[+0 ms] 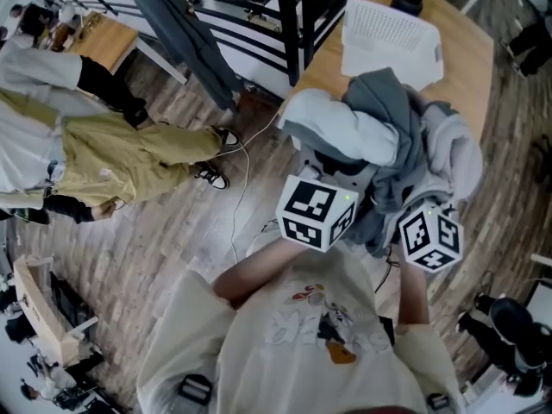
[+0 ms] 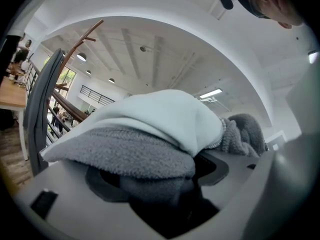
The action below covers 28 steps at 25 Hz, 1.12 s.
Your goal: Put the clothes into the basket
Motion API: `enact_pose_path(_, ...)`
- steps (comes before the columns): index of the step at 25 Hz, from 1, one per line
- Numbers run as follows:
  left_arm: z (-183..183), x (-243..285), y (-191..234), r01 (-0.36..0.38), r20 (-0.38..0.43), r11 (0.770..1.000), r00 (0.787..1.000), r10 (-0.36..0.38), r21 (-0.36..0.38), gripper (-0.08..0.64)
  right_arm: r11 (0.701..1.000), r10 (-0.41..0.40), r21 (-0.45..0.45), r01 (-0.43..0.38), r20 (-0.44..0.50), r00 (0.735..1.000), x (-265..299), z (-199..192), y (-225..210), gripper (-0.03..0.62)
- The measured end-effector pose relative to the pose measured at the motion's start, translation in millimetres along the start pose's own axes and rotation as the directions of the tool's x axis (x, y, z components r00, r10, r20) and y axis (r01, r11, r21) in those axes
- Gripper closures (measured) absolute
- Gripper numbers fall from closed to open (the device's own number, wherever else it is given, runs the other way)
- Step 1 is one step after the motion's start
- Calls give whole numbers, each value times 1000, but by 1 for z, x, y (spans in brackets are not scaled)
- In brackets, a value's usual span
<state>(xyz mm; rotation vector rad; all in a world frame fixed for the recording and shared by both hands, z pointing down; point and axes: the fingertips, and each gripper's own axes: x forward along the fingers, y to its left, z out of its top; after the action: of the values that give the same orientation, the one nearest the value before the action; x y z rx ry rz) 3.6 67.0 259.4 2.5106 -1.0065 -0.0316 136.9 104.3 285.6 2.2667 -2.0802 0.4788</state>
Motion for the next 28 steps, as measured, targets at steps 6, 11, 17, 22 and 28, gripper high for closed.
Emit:
enact_pose_path(6,33,52,28,-9,2,1000,1000,9,-13,206,1000,2,-7,-2,-11,1000,62,30,-5,418)
enact_pose_path(11,39,83,36,7,-8,1000,1000,-7,7,206,1000,-6,15,6,0,1000,89,35,-18,417)
enact_pose_path(17,57,118,54,22,-1,1000,1000,-22,16,206,1000,-17,21,16,15,1000,127,51,-24,417)
enact_pose_path(22,74,135,55,19,23,999,1000,-19,30,206,1000,7,15,-7,29,1000,146,68,-29,417)
enact_pose_path(28,92,152,30,17,28,1000,999,-18,25,206,1000,12,2,-12,31,999,145,99,-48,417)
